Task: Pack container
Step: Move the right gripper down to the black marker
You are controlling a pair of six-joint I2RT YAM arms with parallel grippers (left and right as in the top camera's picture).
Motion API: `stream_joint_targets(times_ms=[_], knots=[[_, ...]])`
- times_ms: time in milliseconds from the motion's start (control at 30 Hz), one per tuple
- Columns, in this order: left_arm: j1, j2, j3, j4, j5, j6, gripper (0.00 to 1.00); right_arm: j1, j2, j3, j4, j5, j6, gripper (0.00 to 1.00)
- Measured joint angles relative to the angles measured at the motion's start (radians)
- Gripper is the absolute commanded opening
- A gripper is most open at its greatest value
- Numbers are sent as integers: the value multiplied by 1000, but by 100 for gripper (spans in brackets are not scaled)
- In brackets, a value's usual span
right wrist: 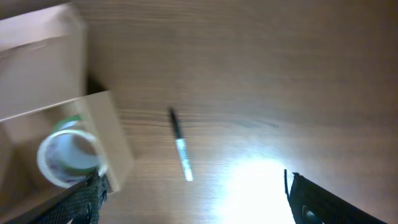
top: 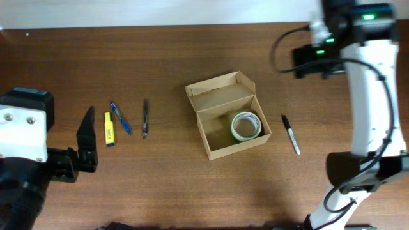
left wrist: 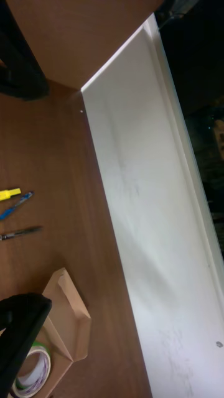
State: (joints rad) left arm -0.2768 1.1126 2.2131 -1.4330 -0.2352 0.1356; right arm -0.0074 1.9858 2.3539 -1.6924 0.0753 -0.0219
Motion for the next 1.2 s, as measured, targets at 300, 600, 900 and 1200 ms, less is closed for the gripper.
stream_joint_targets(times_ms=[300,600,900,1200], knots=[[0,0,0,-5,16,0,99,-84,0,-315,32,-81,-57,93],[0,0,0,-8,22,0,99,-28,2,-633,116,-130,-94,84],[0,0,0,-14,22,3,99,-27,2,-891,343,-176,-167,84],[0,0,0,-14,22,3,99,-27,2,-1018,483,-187,-195,80]])
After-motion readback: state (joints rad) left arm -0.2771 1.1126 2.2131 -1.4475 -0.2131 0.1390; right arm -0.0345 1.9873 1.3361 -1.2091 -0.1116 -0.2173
